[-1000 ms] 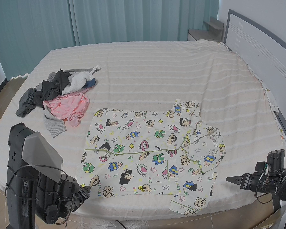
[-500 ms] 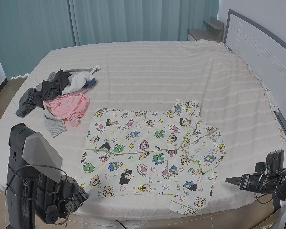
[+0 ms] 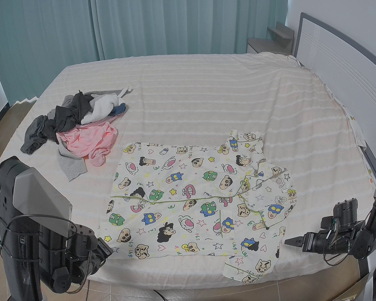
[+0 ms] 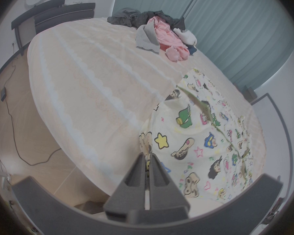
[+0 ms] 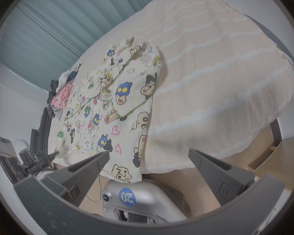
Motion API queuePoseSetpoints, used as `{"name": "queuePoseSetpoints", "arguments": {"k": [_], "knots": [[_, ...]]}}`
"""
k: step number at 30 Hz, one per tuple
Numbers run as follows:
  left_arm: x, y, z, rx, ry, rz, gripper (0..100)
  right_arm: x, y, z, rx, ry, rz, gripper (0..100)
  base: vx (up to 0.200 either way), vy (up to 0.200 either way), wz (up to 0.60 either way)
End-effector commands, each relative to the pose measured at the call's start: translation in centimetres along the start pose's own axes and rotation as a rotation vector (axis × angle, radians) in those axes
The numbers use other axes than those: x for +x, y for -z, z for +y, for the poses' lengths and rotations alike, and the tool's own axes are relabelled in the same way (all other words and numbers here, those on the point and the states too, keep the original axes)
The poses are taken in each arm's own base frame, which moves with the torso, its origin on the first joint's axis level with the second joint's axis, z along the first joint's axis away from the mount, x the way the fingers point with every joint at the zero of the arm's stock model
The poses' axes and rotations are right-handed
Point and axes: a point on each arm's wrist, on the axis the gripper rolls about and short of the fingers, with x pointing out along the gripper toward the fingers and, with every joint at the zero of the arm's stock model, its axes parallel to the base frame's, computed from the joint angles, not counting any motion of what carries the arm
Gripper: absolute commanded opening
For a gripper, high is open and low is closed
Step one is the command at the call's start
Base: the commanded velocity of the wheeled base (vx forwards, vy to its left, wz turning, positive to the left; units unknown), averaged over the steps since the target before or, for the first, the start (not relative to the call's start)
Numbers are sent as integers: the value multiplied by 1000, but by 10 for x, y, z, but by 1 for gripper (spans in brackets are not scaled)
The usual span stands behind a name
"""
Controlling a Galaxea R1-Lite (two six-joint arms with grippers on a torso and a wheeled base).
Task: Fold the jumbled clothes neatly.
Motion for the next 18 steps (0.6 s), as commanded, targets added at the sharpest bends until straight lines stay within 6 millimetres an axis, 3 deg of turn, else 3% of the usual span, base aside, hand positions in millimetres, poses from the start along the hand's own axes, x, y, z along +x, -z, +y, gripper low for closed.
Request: {"name": "queuePoseSetpoints", "arguments": {"k": [1,8,18], "knots": [[-15,-12,-9,-67,73,-50,0,35,8,7,-43,-9,98,100,0,0,0],[-17,-12,-13,-93,108,-33,0,47,14,23,-101,-44,135,100,0,0,0],[-23,-16,-18,-108,162,-23,0,60,17,23,-100,-43,155,100,0,0,0]]}}
